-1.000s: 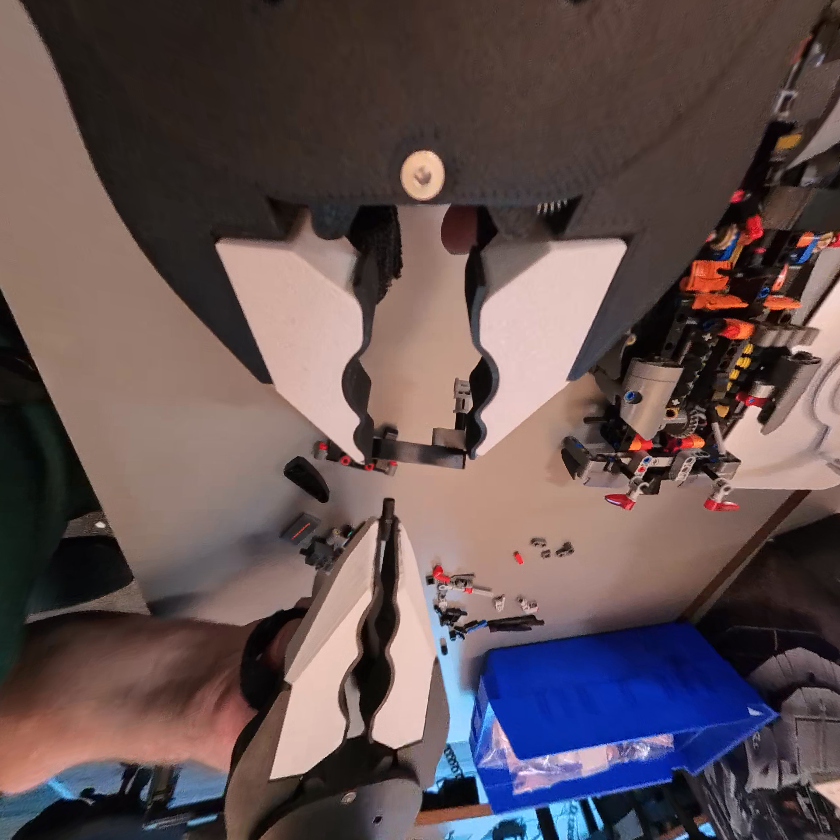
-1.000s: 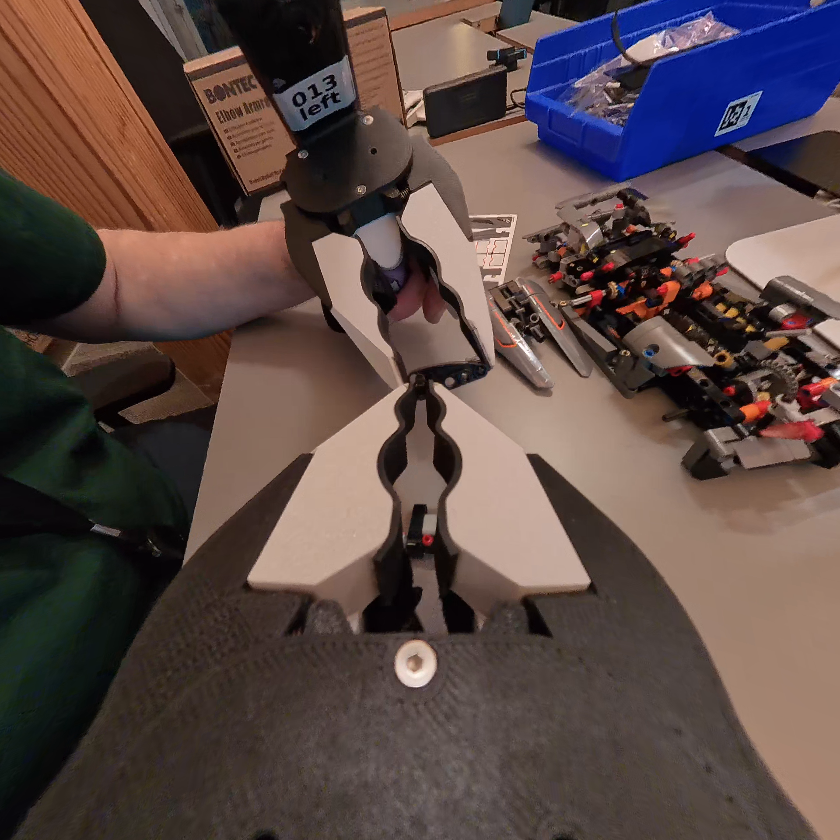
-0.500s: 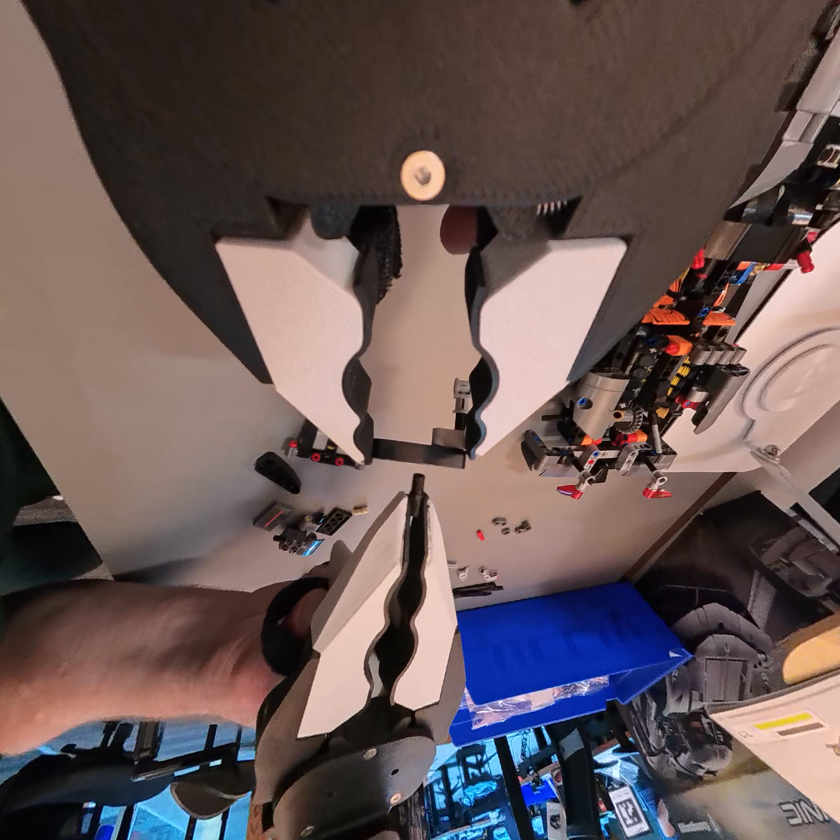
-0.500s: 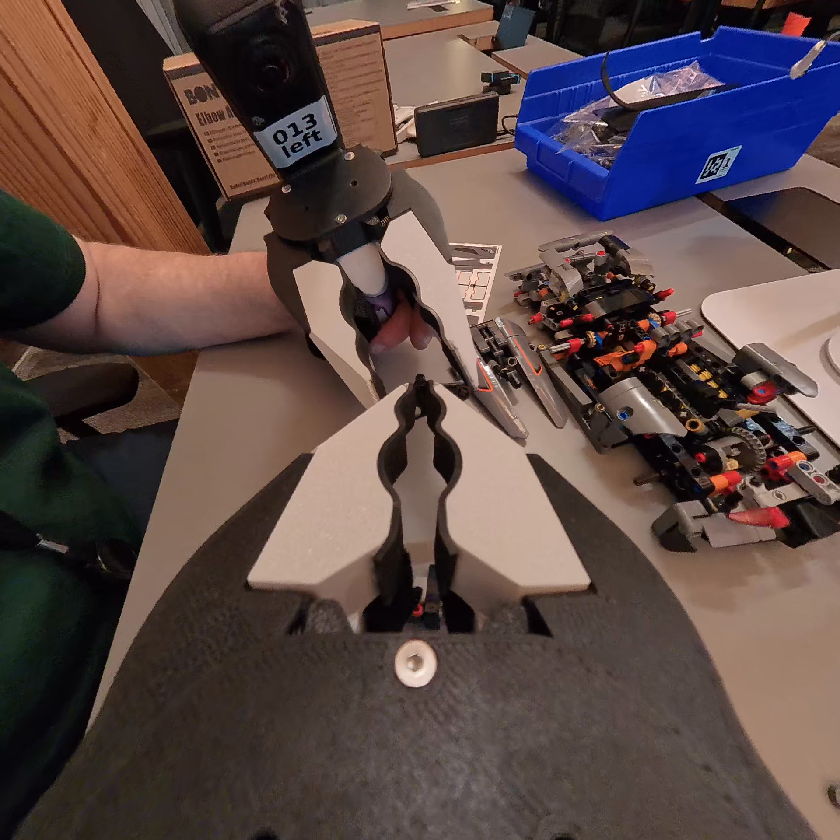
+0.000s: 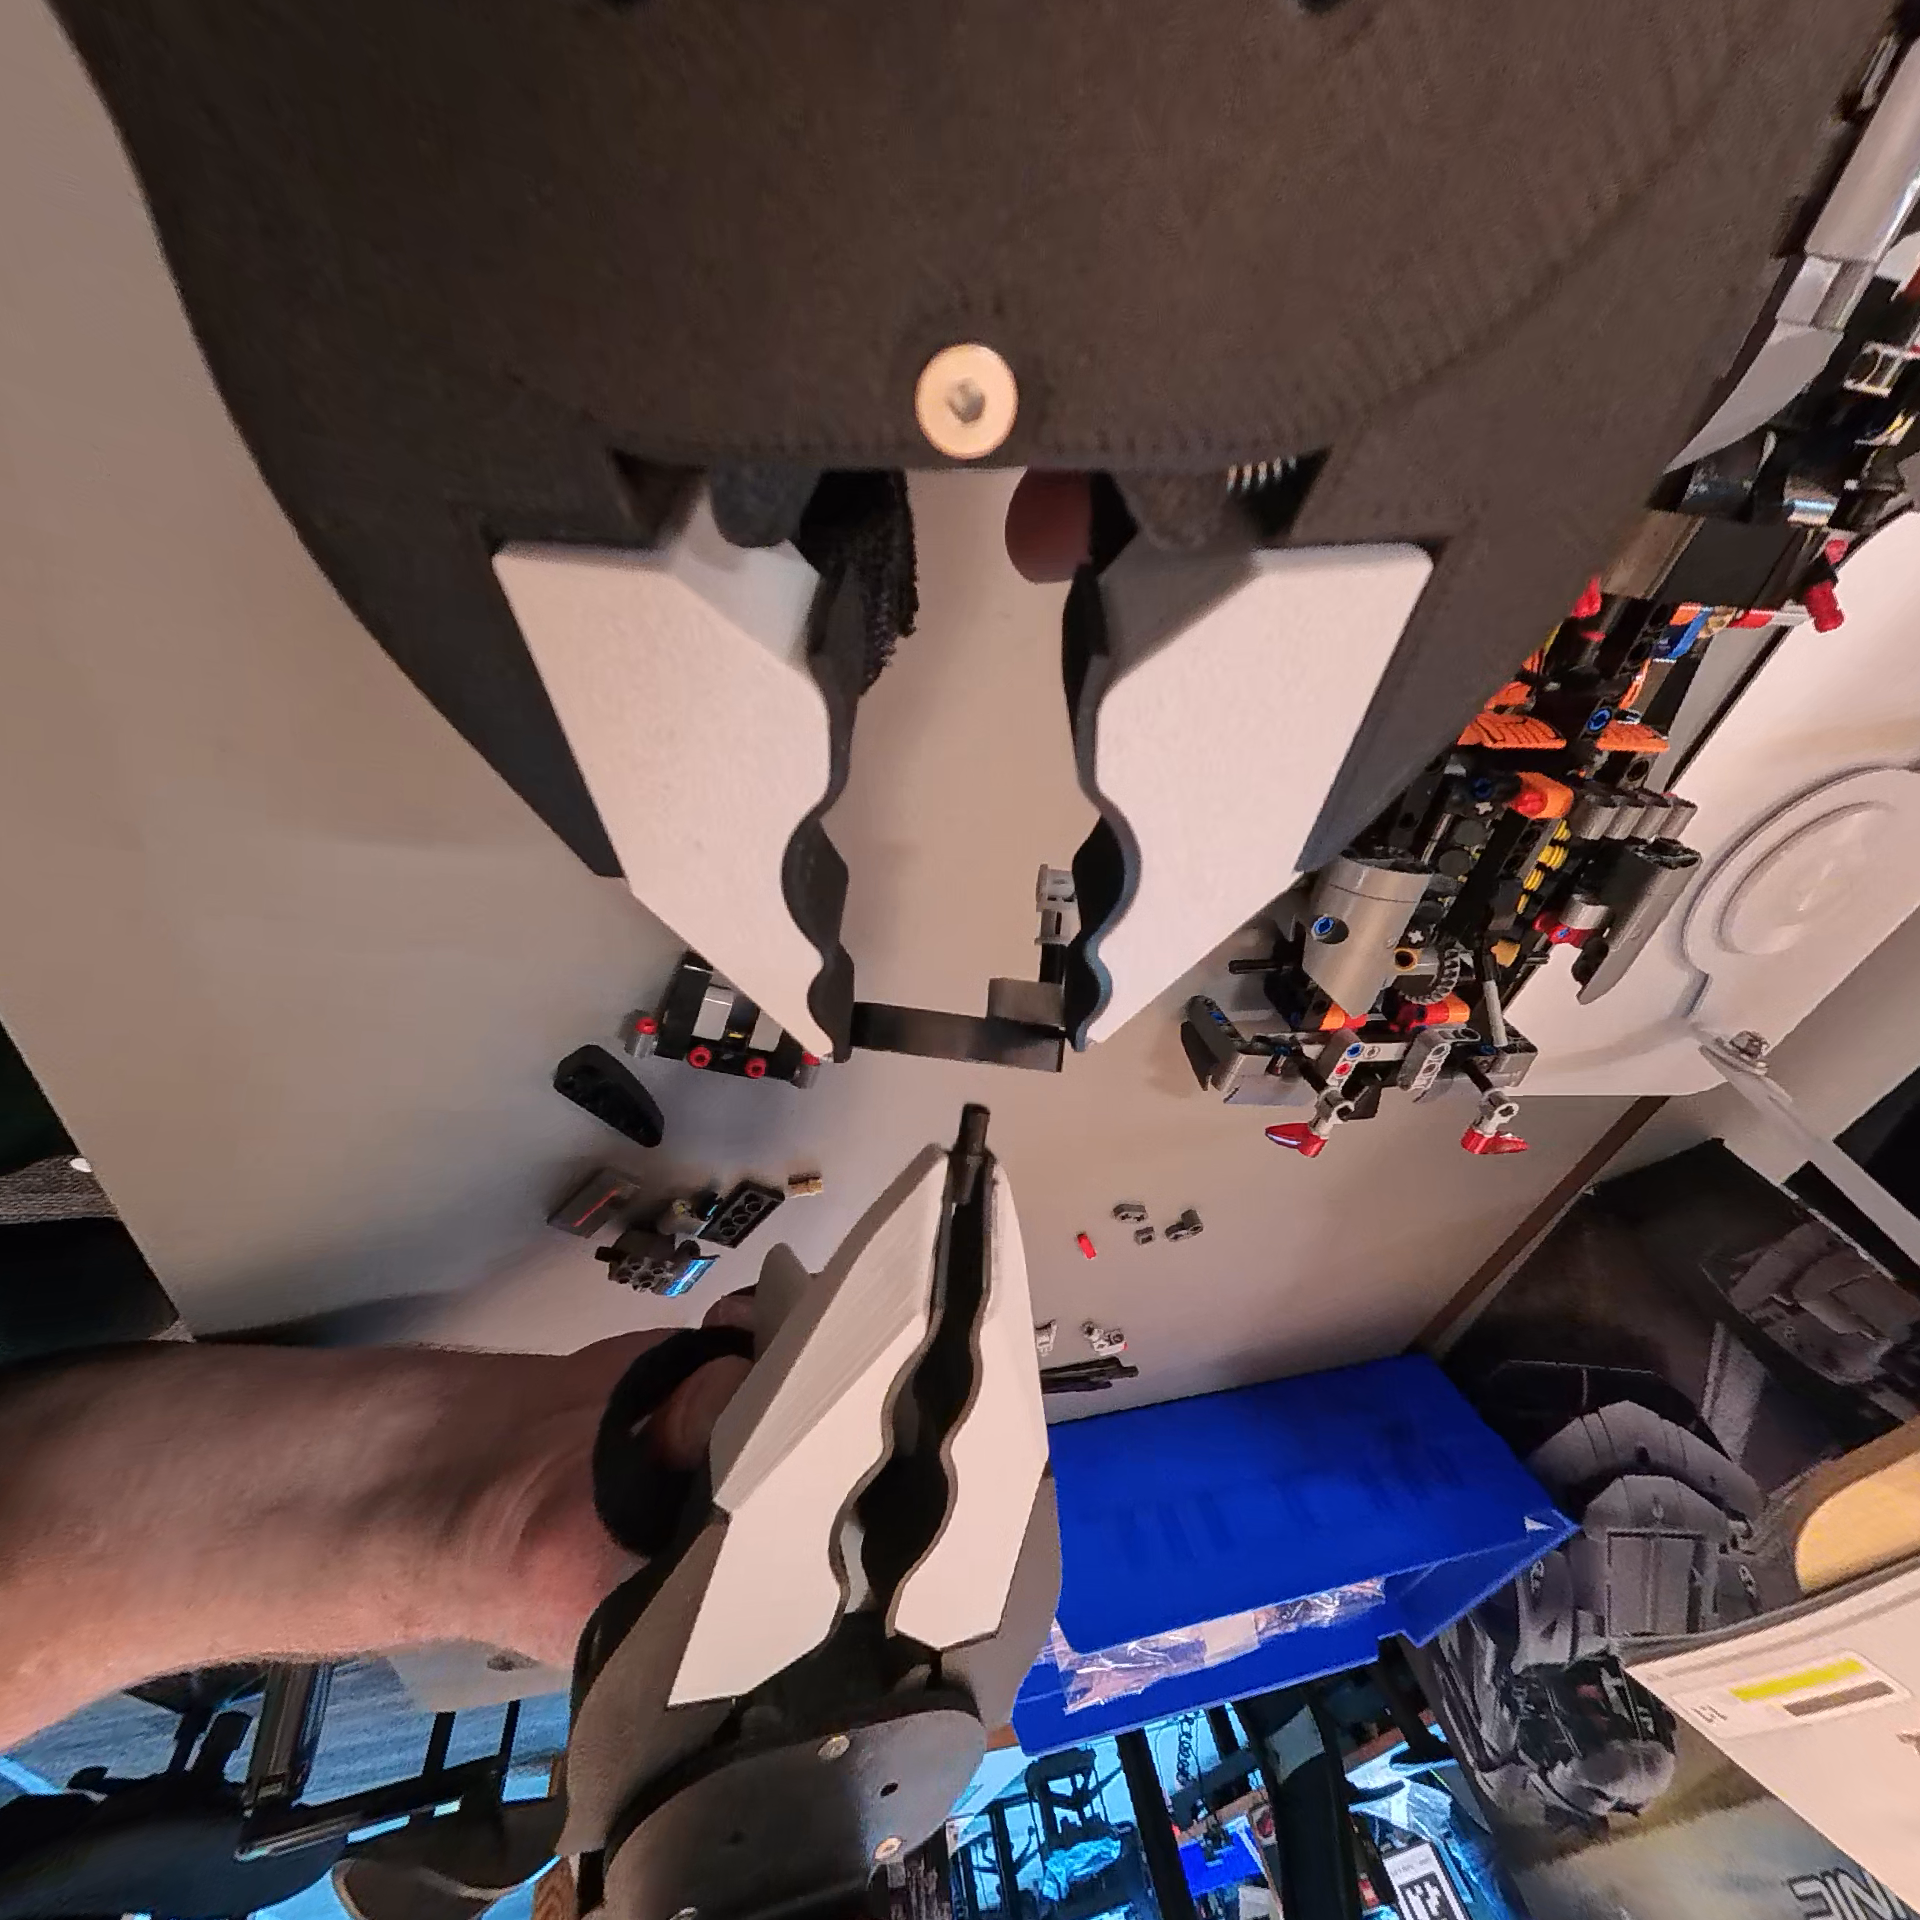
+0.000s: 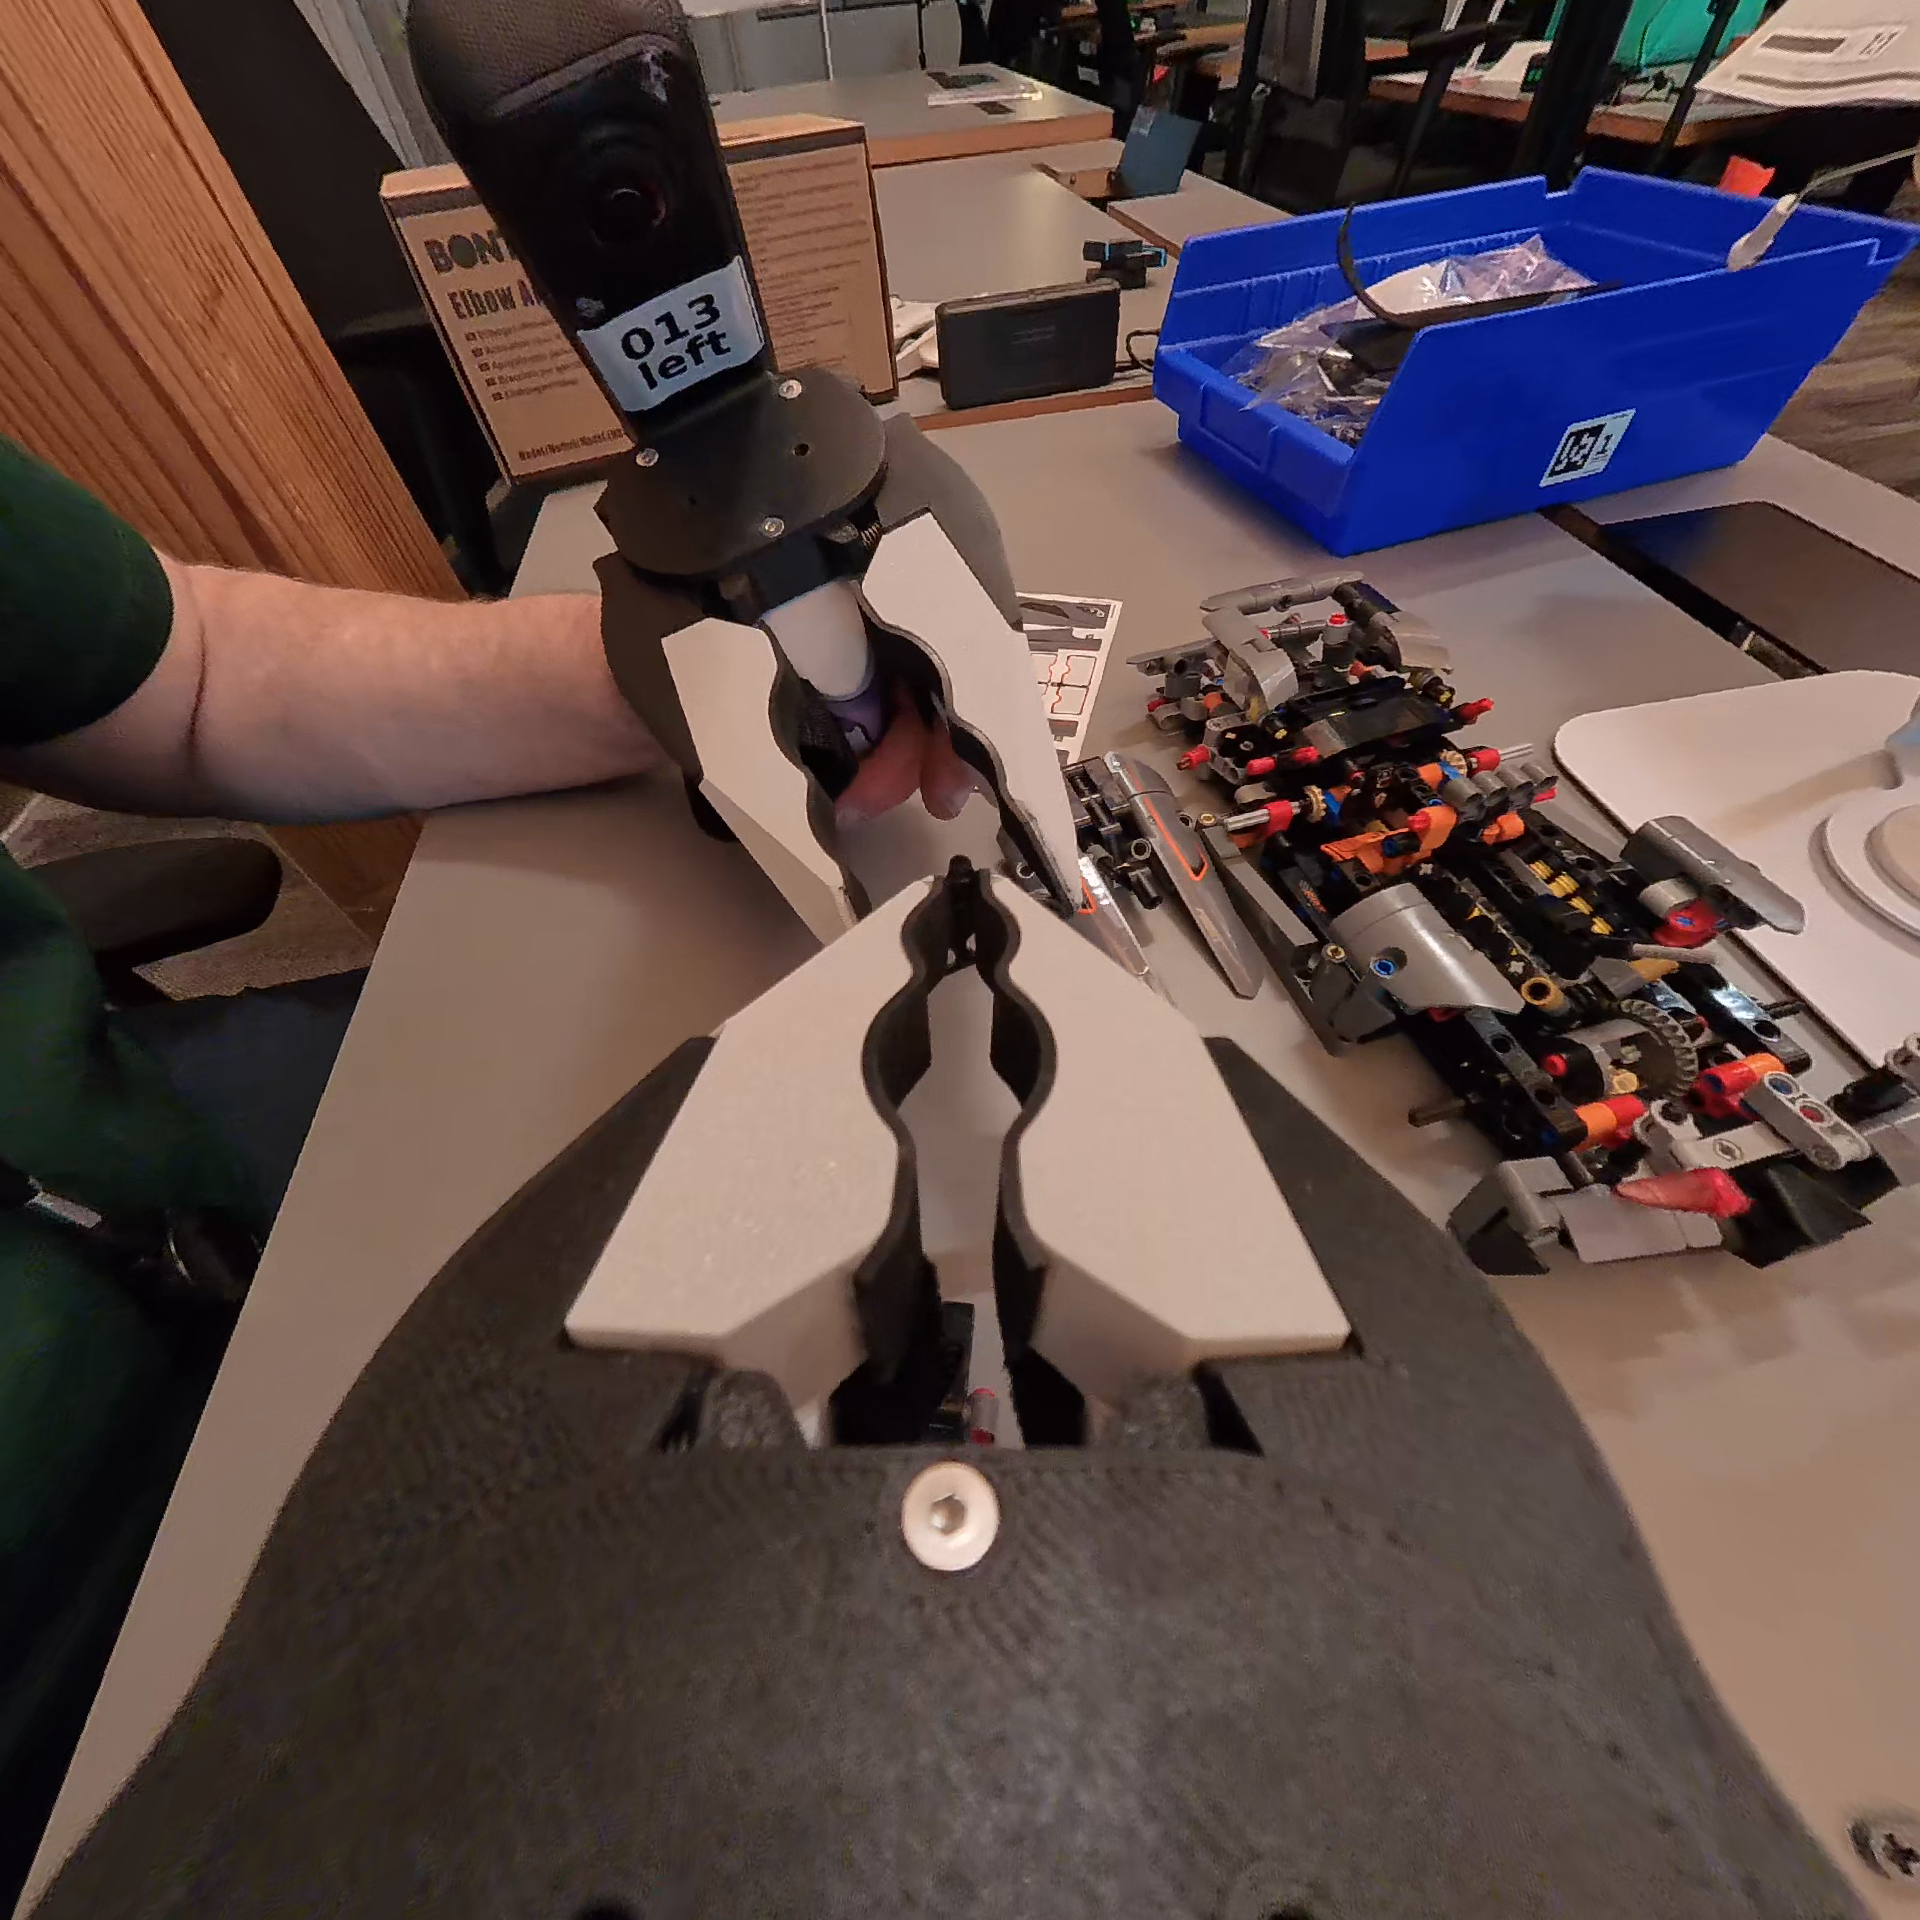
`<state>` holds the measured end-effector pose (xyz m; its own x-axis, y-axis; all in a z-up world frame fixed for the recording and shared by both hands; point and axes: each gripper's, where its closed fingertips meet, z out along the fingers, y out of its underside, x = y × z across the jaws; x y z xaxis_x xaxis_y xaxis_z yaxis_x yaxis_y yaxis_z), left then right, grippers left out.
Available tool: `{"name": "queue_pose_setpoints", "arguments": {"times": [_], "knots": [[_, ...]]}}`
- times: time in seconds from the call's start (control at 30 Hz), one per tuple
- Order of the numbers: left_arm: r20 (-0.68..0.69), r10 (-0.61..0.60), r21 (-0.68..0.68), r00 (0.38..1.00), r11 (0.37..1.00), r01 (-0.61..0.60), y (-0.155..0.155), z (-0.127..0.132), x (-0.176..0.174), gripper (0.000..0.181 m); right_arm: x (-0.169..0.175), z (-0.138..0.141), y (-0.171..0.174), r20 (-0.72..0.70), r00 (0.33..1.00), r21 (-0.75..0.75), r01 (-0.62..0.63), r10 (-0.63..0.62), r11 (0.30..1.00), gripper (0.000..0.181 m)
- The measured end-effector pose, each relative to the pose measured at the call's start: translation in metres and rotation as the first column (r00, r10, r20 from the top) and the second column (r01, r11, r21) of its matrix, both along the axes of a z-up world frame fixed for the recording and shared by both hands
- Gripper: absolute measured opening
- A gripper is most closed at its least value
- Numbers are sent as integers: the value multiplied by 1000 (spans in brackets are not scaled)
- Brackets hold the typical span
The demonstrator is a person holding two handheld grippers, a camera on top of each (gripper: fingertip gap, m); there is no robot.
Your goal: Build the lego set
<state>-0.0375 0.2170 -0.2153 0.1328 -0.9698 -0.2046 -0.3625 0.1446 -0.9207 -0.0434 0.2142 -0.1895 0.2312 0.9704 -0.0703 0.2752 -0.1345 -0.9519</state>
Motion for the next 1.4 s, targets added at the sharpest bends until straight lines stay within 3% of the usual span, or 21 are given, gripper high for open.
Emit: {"name": "queue_pose_setpoints", "arguments": {"times": [0.33, 0.67, 1.0, 1.4], "knots": [[-15, -4, -15, 1000, 1000, 4, 1, -3, 0, 39, 9, -1, 5, -28, 1000, -17, 12, -13, 1000, 2], [-306, -19, -35, 952, 999, 8, -8, -45, 0, 39, 20, 0, 10, -28, 999, -9, 39, -39, 999, 2], [-455, -173, -154, 873, 981, 114, -30, -81, -1, 40, 32, 3, 13, -34, 998, -6, 61, -62, 998, 2], [-530, -151, -228, 834, 973, 32, -33, -83, -19, 47, 37, 8, 14, -46, 997, -3, 62, -62, 998, 2]]}}
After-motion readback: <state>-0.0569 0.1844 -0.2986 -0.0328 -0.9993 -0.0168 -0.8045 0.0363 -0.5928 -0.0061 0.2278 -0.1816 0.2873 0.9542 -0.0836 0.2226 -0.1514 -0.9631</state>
